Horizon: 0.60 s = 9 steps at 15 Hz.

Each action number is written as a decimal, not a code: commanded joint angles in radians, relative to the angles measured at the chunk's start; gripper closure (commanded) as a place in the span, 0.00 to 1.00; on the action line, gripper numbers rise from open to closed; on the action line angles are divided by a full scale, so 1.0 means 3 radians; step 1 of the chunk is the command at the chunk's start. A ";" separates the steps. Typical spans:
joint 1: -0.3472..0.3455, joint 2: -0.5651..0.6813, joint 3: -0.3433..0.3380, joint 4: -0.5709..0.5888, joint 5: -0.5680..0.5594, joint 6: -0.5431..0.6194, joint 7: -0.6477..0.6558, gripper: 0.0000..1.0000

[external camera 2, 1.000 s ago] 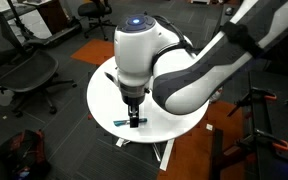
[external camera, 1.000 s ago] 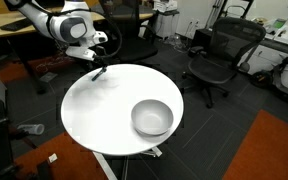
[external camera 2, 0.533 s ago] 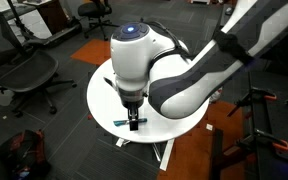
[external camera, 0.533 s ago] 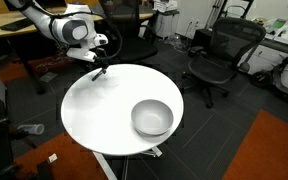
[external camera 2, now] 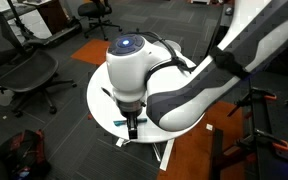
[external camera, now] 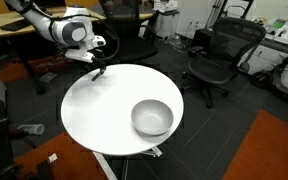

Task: Place the green marker inside the grey bowl on the table

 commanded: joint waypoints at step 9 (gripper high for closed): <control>0.0113 0.0163 -0.0094 0.0255 -0.0035 -0.0129 0.0291 0.00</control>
